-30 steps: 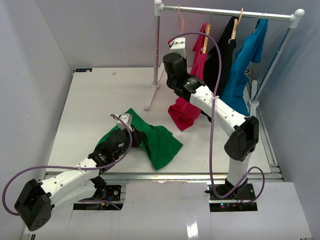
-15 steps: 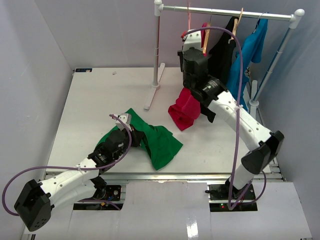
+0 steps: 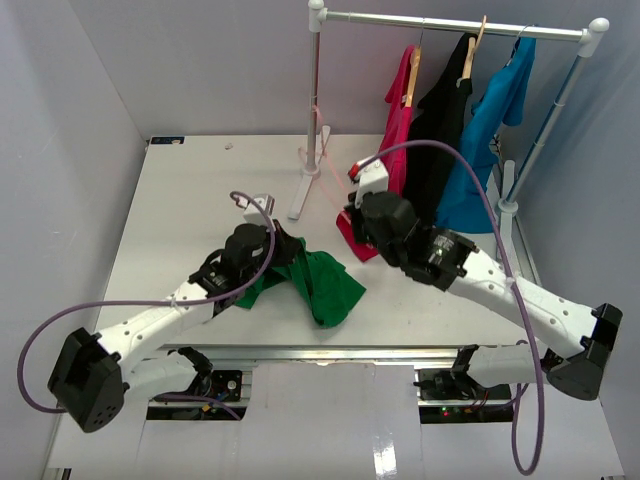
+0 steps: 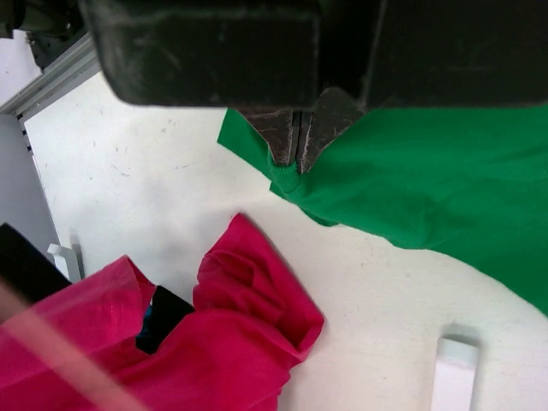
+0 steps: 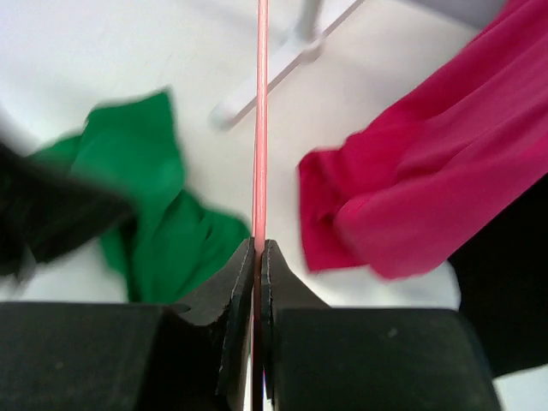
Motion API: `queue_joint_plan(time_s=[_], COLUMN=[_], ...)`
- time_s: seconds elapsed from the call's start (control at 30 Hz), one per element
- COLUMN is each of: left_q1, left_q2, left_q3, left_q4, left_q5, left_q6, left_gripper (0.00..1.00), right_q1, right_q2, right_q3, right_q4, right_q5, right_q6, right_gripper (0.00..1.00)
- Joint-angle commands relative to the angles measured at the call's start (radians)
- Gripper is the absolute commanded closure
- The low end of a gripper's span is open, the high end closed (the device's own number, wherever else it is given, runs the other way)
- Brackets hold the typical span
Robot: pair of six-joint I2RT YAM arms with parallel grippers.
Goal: Place the t-shirt on the hanger
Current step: Pick up the hanger from the clothesline, then place the T-shirt on the hanger.
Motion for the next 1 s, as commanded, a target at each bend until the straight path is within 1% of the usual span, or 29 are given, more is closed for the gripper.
queue_joint_plan(time_s=[0.0,0.07,0.2,0.3,0.5,0.67,0.97], left_q1=[0.038,0.054,0.086,0.106,0.154,0.185,0.203], left_q2=[0.104,0.132,0.179,0.220,0.252,0.264,0.275], left_q3=[0.157,0.200,0.262,0.292,0.312,0.331,0.358], left_q4=[-0.090,-0.118,-0.163,-0.193,-0.200,-0.208,-0.233], left_q5=[0.093,0.089,0.078,0.074,0.079,0.095,0.102], left_q6=[-0.005,0.004,0.021,0.036,0.041,0.042,0.052], left_gripper=[1.00,1.00,1.00,1.00,1.00,1.00,1.00], right_q1=[0.166,0.200,0.249,0.262,0.271,0.272,0.271], right_q2=[-0.180,-0.261,-0.436,-0.504,-0.615,-0.707,-0.809], right_q3=[-0.163,-0.281,-0.439,-0.499,-0.526,-0.500,-0.519], right_q4=[-0.048,-0.051,-0.046,-0.055,-0.096,-0.118,-0.100], right_q5=[0.063,0.072,0.061,0.046,0.055,0.066,-0.070], right_q6=[0.172,0.213,0.267,0.272,0.265,0.230,0.204], right_gripper=[0.92,0.92,0.92,0.92,0.92,0.92,0.92])
